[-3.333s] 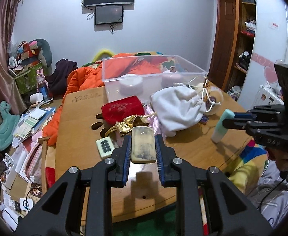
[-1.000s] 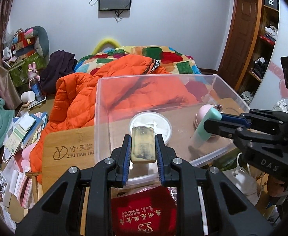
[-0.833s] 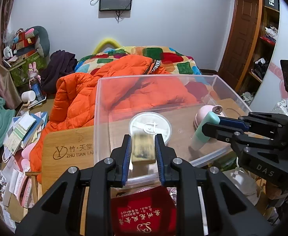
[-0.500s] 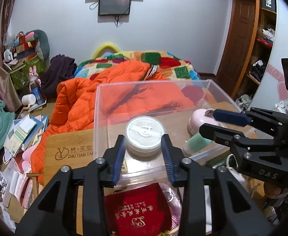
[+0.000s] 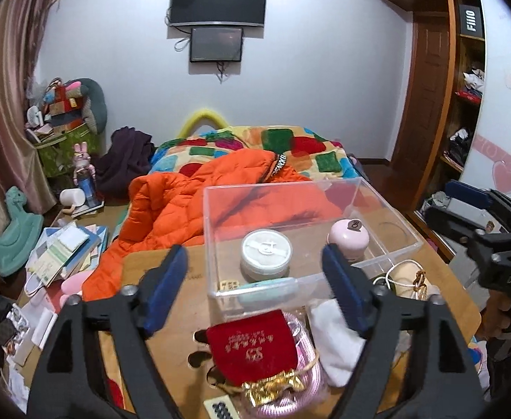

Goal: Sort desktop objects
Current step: 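Lower the brush and tube into the clear box and open both tools, then grasp the red pouch with the left tool while the right grasps the cream jar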

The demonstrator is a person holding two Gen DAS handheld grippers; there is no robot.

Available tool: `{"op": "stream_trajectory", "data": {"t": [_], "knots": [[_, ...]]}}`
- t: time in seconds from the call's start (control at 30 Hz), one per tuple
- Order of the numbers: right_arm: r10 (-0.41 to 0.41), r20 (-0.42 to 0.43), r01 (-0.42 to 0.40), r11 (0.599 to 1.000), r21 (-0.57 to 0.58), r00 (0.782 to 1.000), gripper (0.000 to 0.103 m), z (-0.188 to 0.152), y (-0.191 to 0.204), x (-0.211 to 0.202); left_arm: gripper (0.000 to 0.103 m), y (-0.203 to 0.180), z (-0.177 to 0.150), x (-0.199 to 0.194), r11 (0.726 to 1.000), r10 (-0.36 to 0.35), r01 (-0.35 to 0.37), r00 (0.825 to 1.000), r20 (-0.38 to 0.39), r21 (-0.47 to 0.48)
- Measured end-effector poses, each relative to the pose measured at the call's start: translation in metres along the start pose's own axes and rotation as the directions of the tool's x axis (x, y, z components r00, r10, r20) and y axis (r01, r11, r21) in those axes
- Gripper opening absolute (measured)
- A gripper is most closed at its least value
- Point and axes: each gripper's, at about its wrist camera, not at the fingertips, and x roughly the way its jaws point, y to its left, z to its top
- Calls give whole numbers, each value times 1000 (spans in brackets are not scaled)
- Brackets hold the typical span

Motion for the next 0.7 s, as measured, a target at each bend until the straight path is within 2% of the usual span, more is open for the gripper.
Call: {"op": "stream_trajectory", "data": {"t": [0.13,0.2,0.33,0.57,0.7], "knots": [[-40,28,40,999,15,999,94,-9,-6,-19,90,1,-11,-10,999,32,-32,999,7,-5],[-77,47,76,997,29,996,100,-17,-11,-27,91,2,-17,-11,999,36,-36,999,-5,-16],[-119,51,117,993,35,992,101,-33,-22,-37,92,2,-33,-8,999,44,-45,998,-40,-29],[-58,-24,60,994,94,998,101,-60,-44,-37,92,2,-60,6,995,54,-62,992,-110,-76],[-54,-52,59,993,104,997,101,-70,-49,-31,92,-3,-70,16,994,67,-79,988,-140,-81]]}}
